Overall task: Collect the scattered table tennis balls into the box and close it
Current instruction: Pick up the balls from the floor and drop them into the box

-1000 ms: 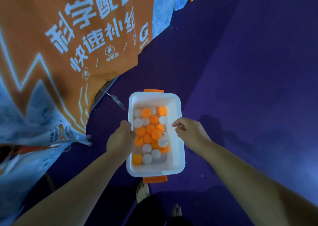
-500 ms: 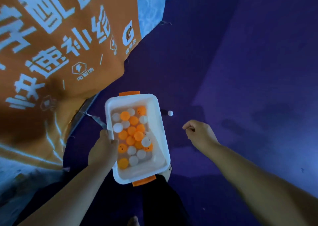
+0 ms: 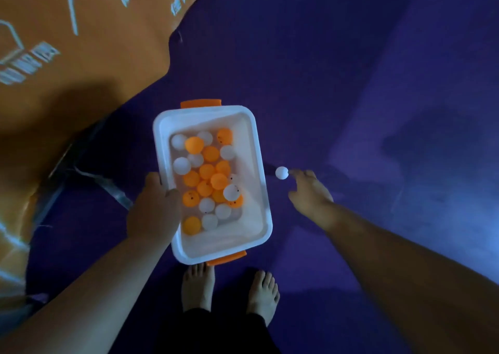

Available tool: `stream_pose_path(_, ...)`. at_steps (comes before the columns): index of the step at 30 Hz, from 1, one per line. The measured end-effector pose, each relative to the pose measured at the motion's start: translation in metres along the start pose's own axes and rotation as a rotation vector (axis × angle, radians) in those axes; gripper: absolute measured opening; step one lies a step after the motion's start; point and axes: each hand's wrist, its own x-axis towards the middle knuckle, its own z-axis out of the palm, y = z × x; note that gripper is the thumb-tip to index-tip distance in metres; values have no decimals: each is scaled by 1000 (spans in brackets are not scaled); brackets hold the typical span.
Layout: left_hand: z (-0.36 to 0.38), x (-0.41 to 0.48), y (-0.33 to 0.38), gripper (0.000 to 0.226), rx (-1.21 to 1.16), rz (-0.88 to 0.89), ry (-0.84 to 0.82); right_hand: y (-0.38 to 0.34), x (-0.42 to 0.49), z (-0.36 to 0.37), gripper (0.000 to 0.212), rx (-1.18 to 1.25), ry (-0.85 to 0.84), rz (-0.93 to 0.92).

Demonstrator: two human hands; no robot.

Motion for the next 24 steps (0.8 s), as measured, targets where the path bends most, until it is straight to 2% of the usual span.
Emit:
stream_pose_path(5, 37, 41, -18, 8, -37, 47, -16, -13, 71, 47, 56, -140, 97, 31)
stream_pose_path(10, 50, 49, -30, 10, -76, 89, -44, 2, 84, 87, 40, -192, 95, -16)
stream_pose_path(12, 47, 44, -32, 9, -64, 98, -52, 15, 71, 93, 31, -78, 66, 38)
stream_pose_path(13, 44, 41, -31, 7, -52, 101, -52, 19, 61, 91, 28, 37, 107, 78)
stream_pose_path(15, 34, 31, -26, 6, 6, 110, -46, 18, 34, 78, 29, 314, 303, 121)
stream_pose_path(17, 22, 18, -15, 8, 62, 123, -35, 7, 3, 54, 32, 499, 548, 25)
stream_pose_path(19, 8, -1, 1, 11, 108, 141, -43, -6, -35, 23, 35, 578, 700, -147)
stream_pose_path(22, -24, -35, 36, 13, 148, 199, -84, -23, -91, -32, 44, 522, 697, -366)
stream_pose_path(24, -51, -59, 65, 11, 166, 225, -139, -32, -122, -70, 55, 431, 655, -402)
